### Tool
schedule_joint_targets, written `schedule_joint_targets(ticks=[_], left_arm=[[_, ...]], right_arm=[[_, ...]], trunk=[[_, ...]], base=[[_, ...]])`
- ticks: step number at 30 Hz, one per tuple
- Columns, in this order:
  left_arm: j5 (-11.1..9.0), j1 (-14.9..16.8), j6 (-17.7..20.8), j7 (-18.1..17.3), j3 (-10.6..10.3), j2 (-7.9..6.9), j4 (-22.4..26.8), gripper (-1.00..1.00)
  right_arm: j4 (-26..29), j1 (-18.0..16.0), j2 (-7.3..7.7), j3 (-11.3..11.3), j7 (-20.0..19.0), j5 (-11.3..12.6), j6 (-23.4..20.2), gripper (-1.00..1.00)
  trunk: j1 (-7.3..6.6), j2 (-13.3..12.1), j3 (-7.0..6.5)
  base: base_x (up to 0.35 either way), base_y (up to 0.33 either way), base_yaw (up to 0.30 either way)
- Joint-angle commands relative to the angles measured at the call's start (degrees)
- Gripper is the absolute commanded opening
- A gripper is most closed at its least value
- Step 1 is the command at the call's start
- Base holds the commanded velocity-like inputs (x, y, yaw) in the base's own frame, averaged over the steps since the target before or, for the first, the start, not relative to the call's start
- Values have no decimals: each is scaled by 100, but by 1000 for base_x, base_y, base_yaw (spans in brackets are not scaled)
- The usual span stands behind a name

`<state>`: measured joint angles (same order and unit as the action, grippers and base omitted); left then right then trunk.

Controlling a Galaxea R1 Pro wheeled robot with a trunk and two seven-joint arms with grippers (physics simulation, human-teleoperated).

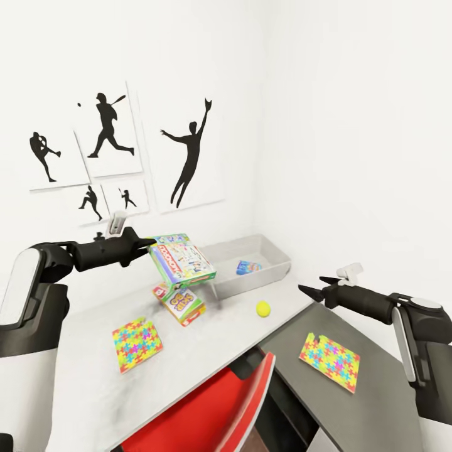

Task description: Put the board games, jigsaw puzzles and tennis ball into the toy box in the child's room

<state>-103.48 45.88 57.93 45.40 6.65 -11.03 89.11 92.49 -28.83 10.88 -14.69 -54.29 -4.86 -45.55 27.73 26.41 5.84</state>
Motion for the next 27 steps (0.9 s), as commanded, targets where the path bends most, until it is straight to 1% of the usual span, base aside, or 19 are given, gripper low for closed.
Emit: schedule_joint_targets(ticks=[1, 2, 4, 8, 11, 14, 20, 25, 27], left_arm=[[-53, 16, 11, 60, -1, 25, -24, -100], [-45, 26, 10, 62, -14, 43, -70, -100], [61, 43, 9, 59, -104, 120, -168, -100], [164, 50, 8, 57, -162, 183, -220, -100], [198, 46, 8, 57, -176, 200, -243, -100], [205, 41, 8, 41, -142, 198, -264, -100], [200, 9, 8, 9, -90, 145, -263, -100], [192, -45, 11, 3, 28, 128, -268, -100], [187, -78, 16, 10, 63, 94, -270, -100]], right_arm=[[6, -8, 5, -9, -57, -50, -19, 100], [8, -8, 12, -12, -62, -50, -10, 100], [6, -8, 35, -15, -80, -50, 7, 100], [8, -7, 48, -16, -95, -49, 34, 100], [8, -2, 48, -21, -102, -46, 32, 100], [10, -14, 50, -34, -108, -42, -1, 100], [8, -11, 33, -42, -105, -41, -14, 100], [7, -11, 29, -41, -101, -41, -17, 100], [8, -10, 35, -36, -102, -41, -21, 100]], trunk=[[3, 12, 13], [3, 12, 13], [3, 12, 14], [3, 12, 14], [3, 12, 14], [3, 12, 14], [3, 12, 14], [3, 12, 14], [3, 12, 14]], base=[[50, 23, 72], [138, 15, 46], [235, -29, 24], [297, -78, 10], [252, -77, 0], [34, -11, -223], [5, -2, -281], [1, 0, -291], [0, 0, -294]])
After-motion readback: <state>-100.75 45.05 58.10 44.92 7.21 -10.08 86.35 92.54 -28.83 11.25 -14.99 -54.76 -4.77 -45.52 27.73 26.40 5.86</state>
